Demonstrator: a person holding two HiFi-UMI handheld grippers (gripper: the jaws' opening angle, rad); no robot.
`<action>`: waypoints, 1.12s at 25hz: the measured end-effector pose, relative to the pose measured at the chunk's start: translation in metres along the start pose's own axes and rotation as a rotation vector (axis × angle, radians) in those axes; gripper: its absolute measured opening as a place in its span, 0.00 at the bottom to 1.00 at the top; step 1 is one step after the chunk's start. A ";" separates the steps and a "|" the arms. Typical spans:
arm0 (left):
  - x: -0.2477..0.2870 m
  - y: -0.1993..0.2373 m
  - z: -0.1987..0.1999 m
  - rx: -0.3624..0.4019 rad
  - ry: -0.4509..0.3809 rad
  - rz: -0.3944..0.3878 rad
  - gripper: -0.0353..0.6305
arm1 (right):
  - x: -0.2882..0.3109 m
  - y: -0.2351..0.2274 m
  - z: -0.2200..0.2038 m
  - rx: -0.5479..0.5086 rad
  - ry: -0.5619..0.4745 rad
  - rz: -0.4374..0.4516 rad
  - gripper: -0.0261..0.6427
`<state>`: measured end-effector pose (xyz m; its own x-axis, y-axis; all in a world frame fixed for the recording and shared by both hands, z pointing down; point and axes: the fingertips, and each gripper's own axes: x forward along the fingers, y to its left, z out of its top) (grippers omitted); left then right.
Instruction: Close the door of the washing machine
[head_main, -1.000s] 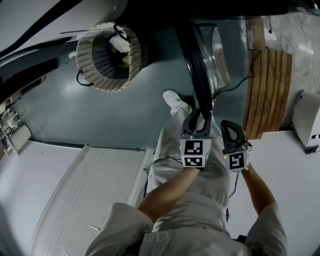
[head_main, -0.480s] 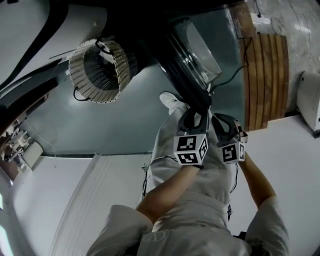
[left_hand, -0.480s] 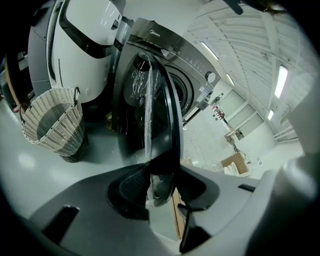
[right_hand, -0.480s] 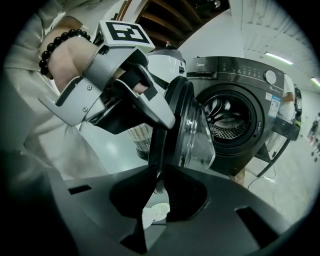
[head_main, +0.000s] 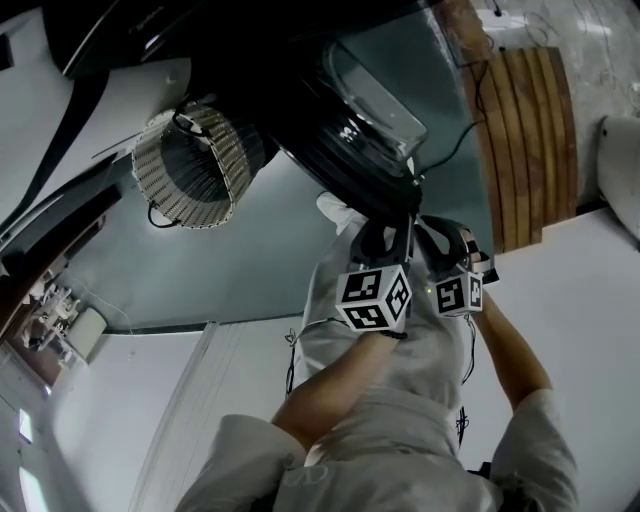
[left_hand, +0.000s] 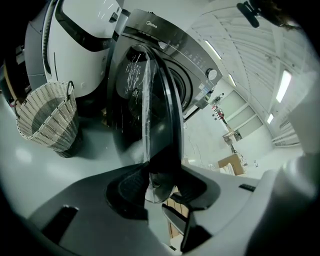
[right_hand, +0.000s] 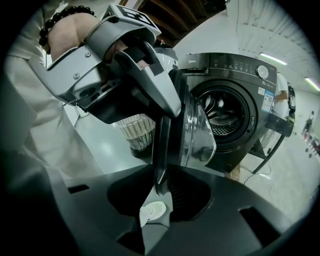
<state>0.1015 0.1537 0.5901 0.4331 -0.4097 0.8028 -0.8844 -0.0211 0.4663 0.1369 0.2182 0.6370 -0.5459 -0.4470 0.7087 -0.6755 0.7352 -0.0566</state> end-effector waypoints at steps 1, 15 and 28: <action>0.002 -0.002 0.000 -0.003 0.003 -0.002 0.31 | 0.001 -0.002 0.000 0.001 -0.004 -0.002 0.19; 0.023 -0.031 0.013 -0.067 0.013 -0.040 0.32 | 0.008 -0.040 0.005 -0.022 -0.042 -0.060 0.16; 0.030 -0.060 0.025 0.012 0.044 -0.134 0.30 | 0.001 -0.081 0.005 -0.001 -0.057 -0.067 0.14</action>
<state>0.1636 0.1199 0.5771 0.5548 -0.3622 0.7490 -0.8198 -0.0841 0.5665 0.1887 0.1555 0.6385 -0.5263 -0.5236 0.6700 -0.7111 0.7031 -0.0092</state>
